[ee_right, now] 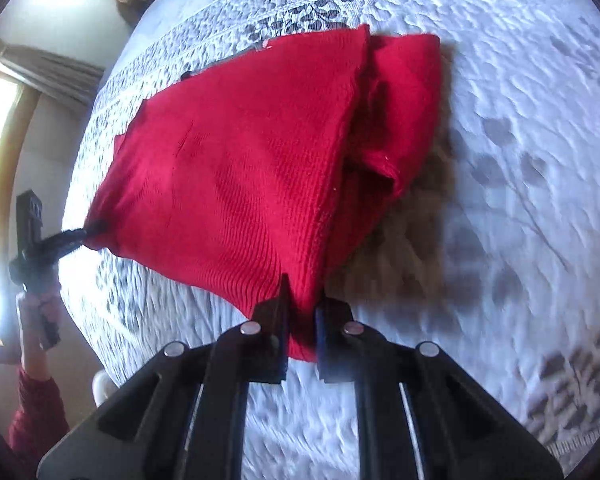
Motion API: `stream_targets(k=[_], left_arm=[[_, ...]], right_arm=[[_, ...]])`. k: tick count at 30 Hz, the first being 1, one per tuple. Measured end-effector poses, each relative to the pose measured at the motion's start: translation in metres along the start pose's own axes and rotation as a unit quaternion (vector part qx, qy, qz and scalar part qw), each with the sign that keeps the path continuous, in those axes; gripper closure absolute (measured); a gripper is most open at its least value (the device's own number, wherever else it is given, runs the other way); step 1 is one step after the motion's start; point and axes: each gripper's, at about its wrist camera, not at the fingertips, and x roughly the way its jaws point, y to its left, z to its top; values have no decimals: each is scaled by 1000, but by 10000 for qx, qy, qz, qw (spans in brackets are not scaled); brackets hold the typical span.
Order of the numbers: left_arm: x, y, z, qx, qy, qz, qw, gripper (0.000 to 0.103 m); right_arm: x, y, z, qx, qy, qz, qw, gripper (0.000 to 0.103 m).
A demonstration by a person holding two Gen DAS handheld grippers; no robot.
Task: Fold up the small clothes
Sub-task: 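Lift the held edge with both grippers and fold it over the sweater, then open both grippers and release the folded sweater onto the bed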
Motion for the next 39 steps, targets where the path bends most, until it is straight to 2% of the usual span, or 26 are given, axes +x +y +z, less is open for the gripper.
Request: stream_targets(k=[12,15,19,22,26,28,30,31,32,35,38,39], left_arm=[[-28,-25,-145,545,187,43,9983,88],[-31,-29,-170,658,175,84,9976,88],[-30,-24,-195,662,167,80,9976,88],[-12,-22,-203,771,125,367,9963,86],[1,-16,-208,691,-40,358,9970,84],[-5,-17,-209,757,-50,348,9965,80],[-16,-15,-209,846,44,427,9955,67],[-23,-13,-207,852,22,455,9953,65],[-32,-13,-204,862,-37,458,9952,59],[-57,-16,-188,903,-386,641,9931,57],[-72,-29,-156,973,-727,780,9895,56],[-71,-38,-142,994,-779,704,9895,56]], right_arm=[[-46,-17,-139,-7,155,1,9999,94],[-51,-17,-162,-8,126,29,9999,94],[-42,-22,-181,59,160,-147,9997,94],[-22,-34,-185,107,264,-408,9988,94],[4,-37,-182,196,343,-583,9975,90],[-3,-33,-182,113,302,-610,9976,88],[-14,-27,-182,-36,252,-736,9970,73],[-24,-25,-182,-132,161,-837,9963,69],[-36,-24,-182,-170,79,-820,9965,68],[-67,-24,-167,-147,-260,-578,9979,67],[-83,-19,-130,-123,-571,-564,9967,67],[-82,-19,-113,-66,-623,-521,9967,67]])
